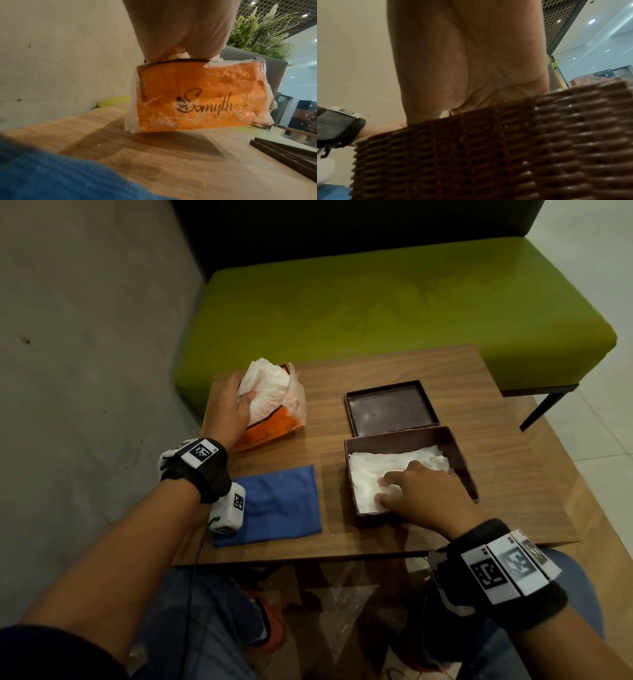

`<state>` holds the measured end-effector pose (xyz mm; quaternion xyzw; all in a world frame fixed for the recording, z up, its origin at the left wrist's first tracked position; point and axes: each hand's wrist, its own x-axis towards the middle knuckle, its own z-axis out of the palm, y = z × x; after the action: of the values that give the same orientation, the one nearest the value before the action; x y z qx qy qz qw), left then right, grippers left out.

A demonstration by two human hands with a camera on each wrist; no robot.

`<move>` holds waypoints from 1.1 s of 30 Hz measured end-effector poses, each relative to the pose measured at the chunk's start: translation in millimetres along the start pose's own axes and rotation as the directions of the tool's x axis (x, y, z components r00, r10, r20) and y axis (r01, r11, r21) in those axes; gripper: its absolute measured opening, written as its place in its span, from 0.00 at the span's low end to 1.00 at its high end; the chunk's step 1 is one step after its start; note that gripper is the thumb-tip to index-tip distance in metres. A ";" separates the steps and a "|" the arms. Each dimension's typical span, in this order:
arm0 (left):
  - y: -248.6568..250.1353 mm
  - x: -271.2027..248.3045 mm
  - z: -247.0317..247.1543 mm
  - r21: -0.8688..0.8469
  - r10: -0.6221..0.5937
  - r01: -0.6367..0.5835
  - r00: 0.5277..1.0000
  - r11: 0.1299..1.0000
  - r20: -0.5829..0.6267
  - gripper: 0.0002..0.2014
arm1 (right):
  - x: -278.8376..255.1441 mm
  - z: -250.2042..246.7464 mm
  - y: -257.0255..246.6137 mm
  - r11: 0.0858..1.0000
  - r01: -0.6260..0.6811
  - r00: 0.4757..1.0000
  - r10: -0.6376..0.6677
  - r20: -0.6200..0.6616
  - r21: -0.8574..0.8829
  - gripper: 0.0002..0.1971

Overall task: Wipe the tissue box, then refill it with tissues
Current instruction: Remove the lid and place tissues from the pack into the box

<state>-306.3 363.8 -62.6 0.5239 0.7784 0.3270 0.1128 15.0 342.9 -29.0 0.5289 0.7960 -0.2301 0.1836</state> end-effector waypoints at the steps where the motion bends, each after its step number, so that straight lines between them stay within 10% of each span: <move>1: 0.5 -1.2 0.0 0.028 0.007 -0.007 1.000 1.000 0.001 0.12 | -0.2 0.0 0.0 1.000 0.001 1.000 -0.001 -0.002 -0.001 0.22; 6: 17.1 -23.1 6.2 0.183 0.250 -0.247 0.968 0.952 0.007 0.17 | -0.9 0.3 0.4 1.000 0.006 1.000 -0.006 -0.006 -0.002 0.23; 15: 10.8 -27.2 22.4 0.457 0.304 -0.469 0.870 0.756 0.389 0.09 | -0.2 0.7 1.7 1.000 0.014 1.000 -0.014 -0.016 0.001 0.22; 25: 8.5 -24.7 24.6 0.424 0.273 -0.396 0.906 0.815 0.322 0.15 | -0.7 0.9 1.1 1.000 0.014 1.000 -0.014 -0.027 0.002 0.22; 33: 37.4 -24.3 -16.7 0.083 0.210 -0.205 0.976 0.975 -0.051 0.39 | 0.9 2.8 0.6 1.000 0.002 1.000 -0.002 -0.023 -0.015 0.23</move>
<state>-276.9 344.5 -30.5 0.5963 0.7344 0.3222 0.0346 15.4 342.2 -31.8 0.5293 0.8004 -0.2180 0.1781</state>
